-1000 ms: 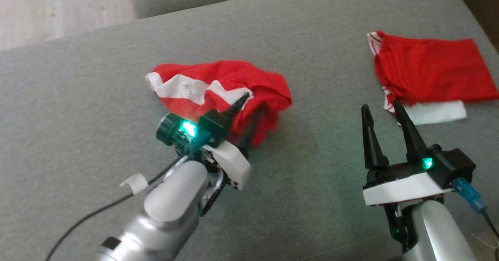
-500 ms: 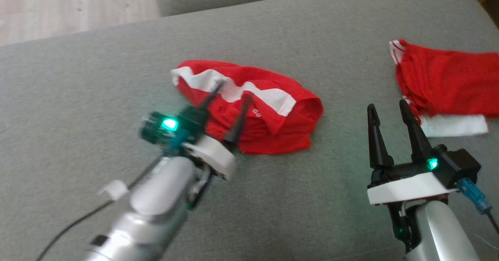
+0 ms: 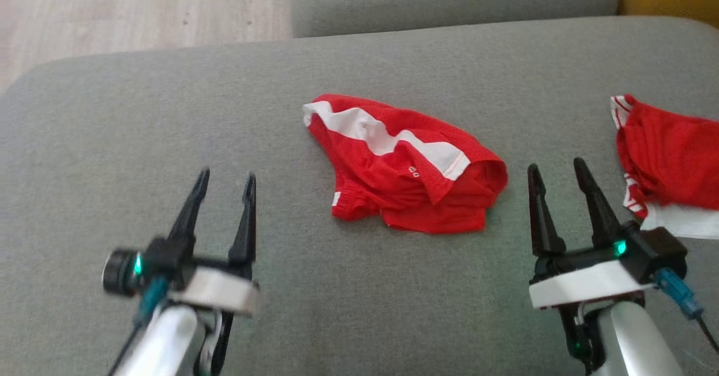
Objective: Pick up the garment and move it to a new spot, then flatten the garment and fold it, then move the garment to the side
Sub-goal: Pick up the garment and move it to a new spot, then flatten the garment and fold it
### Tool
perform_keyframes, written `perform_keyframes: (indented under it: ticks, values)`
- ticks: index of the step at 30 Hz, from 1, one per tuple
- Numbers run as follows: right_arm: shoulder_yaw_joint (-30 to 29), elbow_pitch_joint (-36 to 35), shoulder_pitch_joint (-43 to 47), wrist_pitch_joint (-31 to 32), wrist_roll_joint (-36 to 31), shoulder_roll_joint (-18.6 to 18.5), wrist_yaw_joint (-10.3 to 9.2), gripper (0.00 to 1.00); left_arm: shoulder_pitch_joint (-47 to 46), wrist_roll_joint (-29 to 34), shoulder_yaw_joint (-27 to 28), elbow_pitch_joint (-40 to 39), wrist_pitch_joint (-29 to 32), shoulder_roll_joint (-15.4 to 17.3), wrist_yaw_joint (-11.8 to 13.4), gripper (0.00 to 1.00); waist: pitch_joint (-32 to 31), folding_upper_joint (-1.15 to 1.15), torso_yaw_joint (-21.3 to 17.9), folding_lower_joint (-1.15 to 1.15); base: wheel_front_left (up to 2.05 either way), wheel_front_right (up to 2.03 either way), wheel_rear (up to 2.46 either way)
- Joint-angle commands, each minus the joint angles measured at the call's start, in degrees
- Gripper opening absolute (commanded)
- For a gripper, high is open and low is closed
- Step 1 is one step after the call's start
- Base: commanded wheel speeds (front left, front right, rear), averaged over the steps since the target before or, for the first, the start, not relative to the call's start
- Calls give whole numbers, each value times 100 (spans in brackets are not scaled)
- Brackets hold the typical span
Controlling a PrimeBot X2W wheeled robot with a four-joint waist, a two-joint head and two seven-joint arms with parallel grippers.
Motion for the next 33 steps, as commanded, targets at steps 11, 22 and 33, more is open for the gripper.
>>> perform_keyframes:
  ticks: [11, 22, 33]
  values:
    - [29, -161, 177, -62, -90, 11, 39, 100, 1006, 676, 1044, -708, -54, -400, -422, 100, -207, 0, 207, 0, 0, 0, 0]
    - [318, -23, 178, -62, 312, 12, 39, 100, 1120, 1109, 1523, -598, -54, -819, -905, 100, -196, 0, 269, 0, 0, 0, 0]
    - [1121, 1165, -519, -50, 1790, 12, 39, 100, 1030, 1357, 1579, -365, -54, -1122, -1211, 100, 45, 0, 631, 0, 0, 0, 0]
